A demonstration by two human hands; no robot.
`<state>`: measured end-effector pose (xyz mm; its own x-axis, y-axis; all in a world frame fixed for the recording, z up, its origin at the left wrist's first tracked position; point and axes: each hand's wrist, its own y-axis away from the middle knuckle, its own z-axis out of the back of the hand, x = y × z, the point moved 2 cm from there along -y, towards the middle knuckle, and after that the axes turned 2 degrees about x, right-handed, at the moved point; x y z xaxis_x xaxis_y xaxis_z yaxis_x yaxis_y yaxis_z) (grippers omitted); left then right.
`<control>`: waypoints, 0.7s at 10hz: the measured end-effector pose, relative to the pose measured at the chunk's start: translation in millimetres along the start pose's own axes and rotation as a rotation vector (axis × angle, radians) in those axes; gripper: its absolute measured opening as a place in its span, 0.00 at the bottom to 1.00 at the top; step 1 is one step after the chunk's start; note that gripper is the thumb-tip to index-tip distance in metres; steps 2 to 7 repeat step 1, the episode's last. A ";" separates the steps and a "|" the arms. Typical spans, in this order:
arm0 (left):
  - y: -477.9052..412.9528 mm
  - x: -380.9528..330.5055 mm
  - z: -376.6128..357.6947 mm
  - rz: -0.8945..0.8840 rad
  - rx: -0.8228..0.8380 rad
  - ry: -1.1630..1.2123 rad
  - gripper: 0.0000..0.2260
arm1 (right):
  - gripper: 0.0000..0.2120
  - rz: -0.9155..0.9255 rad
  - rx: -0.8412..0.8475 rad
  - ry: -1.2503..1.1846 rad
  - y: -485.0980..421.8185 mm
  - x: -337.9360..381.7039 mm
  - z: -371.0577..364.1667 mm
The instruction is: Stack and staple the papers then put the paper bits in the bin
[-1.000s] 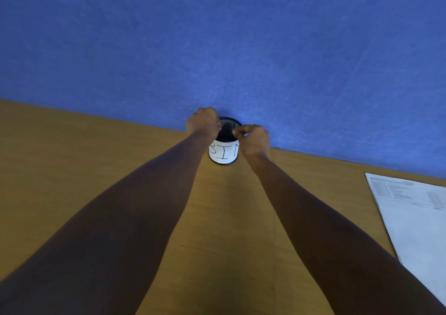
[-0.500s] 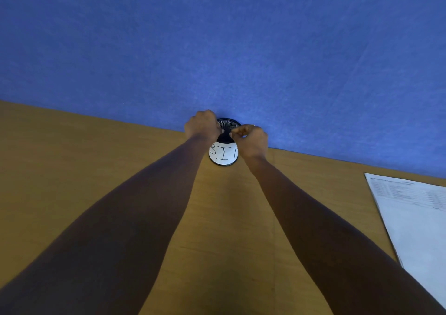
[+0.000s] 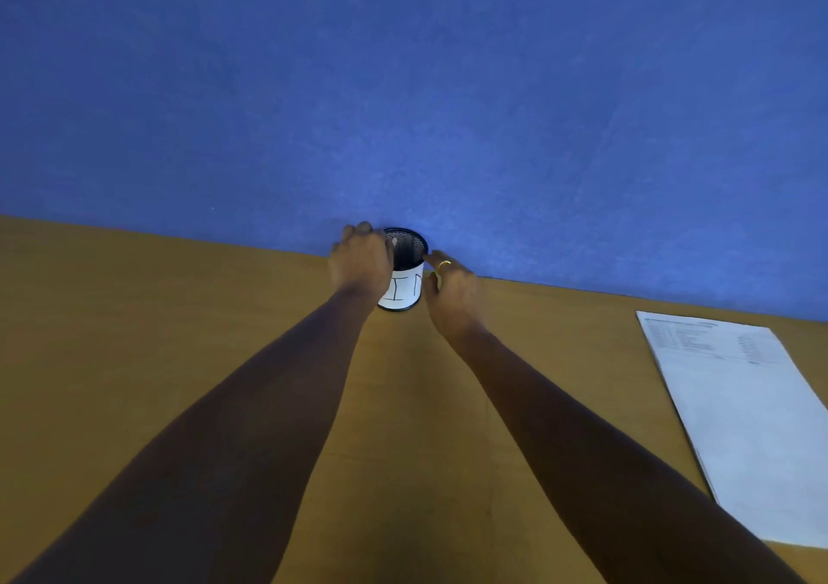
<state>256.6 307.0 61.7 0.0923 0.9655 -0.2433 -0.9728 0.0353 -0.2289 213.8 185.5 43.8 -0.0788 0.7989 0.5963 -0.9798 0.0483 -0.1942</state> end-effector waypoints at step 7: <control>15.6 -8.9 -5.2 -0.021 0.000 -0.052 0.17 | 0.21 0.078 0.067 0.157 19.9 -10.7 -1.2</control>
